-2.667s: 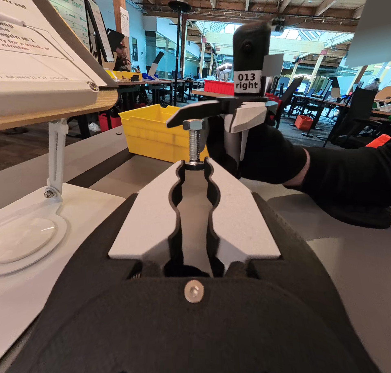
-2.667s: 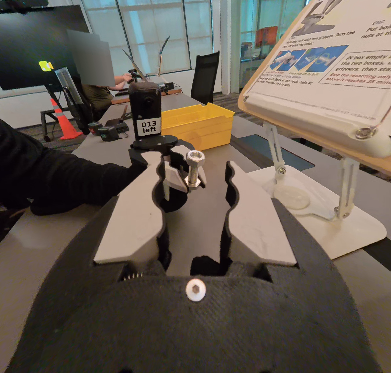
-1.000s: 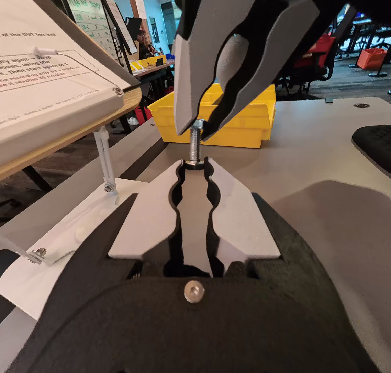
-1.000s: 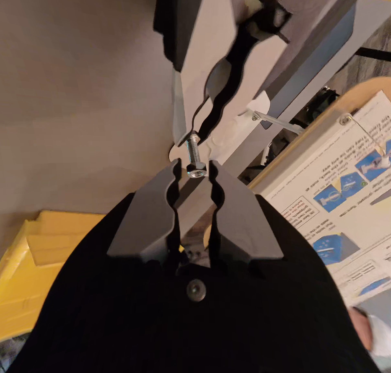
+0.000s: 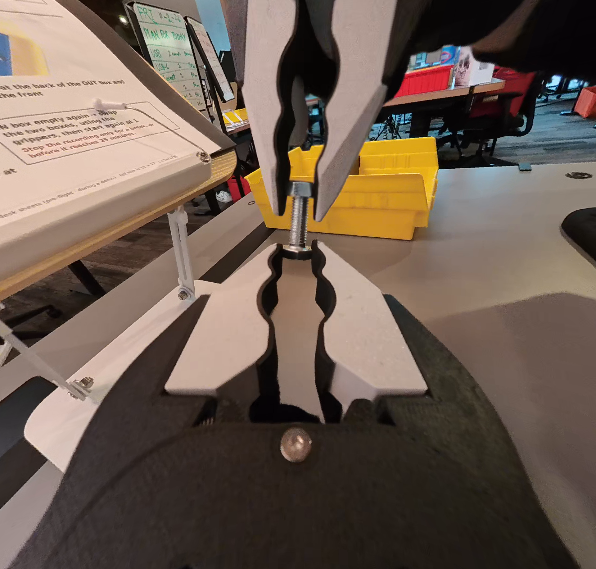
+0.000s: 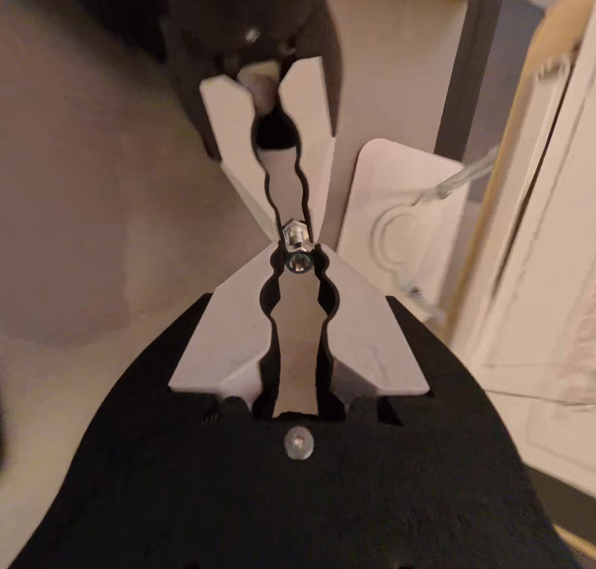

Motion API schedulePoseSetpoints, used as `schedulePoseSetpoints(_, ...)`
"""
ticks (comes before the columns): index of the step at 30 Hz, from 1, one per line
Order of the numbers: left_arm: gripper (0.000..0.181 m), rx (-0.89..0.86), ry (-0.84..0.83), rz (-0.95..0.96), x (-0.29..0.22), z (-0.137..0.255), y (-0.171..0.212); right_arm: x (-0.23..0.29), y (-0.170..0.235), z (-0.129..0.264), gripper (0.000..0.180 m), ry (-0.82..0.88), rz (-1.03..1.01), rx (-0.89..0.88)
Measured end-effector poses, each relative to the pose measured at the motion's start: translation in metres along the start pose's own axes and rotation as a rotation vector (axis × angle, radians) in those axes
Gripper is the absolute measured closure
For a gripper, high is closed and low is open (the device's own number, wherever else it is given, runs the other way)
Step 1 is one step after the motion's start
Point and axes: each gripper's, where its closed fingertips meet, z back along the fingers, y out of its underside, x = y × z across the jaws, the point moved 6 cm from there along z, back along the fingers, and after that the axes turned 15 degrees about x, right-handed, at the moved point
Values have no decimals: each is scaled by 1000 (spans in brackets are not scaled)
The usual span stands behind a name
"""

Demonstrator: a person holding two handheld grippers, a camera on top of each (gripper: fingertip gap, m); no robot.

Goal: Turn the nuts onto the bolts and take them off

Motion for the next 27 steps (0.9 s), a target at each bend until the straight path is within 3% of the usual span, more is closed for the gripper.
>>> schedulePoseSetpoints(5, 165, -8, 27, 31, 2, 0, 2, 7, -7, -3, 164, 340, 519, 341)
schedulePoseSetpoints(8, 165, -9, 28, 36, 3, 0, 3, 9, -12, -5, 164, 403, 588, 433)
schedulePoseSetpoints(12, 165, -25, 13, 38, 4, 3, -1, 3, -10, 5, 137, 318, 322, 281)
schedulePoseSetpoints(19, 165, -27, -32, 36, 8, 6, -1, -9, 20, 13, 148, -89, -476, -172)
schedulePoseSetpoints(24, 165, -12, -47, 9, 5, 3, -1, -5, 17, 2, 152, -300, -651, -339)
schedulePoseSetpoints(27, 165, -6, -51, -4, 3, 2, -1, -6, 15, -2, 162, -308, -654, -333)
